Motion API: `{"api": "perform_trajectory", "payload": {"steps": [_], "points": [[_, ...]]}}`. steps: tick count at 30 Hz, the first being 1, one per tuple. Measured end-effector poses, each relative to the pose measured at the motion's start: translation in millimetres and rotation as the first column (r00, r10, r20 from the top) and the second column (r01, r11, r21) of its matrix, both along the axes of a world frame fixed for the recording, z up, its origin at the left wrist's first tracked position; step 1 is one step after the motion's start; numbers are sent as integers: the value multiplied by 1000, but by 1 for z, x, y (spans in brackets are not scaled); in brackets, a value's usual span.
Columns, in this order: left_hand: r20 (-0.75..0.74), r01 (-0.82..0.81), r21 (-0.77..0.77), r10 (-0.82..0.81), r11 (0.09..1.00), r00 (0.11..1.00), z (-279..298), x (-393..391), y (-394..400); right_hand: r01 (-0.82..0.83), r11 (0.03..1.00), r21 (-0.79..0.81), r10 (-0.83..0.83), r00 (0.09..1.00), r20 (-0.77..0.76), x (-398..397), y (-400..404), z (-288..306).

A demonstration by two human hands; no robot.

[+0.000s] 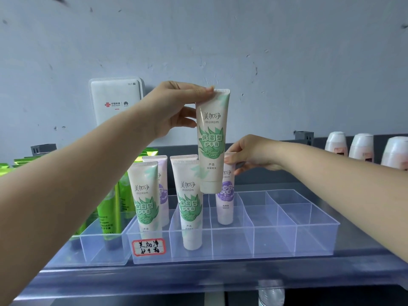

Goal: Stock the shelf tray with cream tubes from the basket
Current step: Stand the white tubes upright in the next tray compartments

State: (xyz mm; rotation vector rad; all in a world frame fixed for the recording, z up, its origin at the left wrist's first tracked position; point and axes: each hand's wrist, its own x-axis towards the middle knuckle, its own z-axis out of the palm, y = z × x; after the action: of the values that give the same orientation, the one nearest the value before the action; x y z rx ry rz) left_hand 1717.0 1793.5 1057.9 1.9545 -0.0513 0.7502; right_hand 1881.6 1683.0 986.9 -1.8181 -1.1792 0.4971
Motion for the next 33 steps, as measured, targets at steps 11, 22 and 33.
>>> {"api": "perform_trajectory", "payload": {"steps": [11, 22, 33], "points": [[5, -84, -21, 84, 996, 996, -18, 4, -31, 206, 975, 77, -217, 958, 185, 8, -52, 17], [-146, -226, 464, 325, 857, 934, -56, 22, -49, 379, 925, 31, -361, 847, 390, 7, -112, -1], [-187, -127, 767, 408, 629, 893, -48, 8, -53, 534, 820, -205, -70, 448, 891, -26, -123, -6]]}}
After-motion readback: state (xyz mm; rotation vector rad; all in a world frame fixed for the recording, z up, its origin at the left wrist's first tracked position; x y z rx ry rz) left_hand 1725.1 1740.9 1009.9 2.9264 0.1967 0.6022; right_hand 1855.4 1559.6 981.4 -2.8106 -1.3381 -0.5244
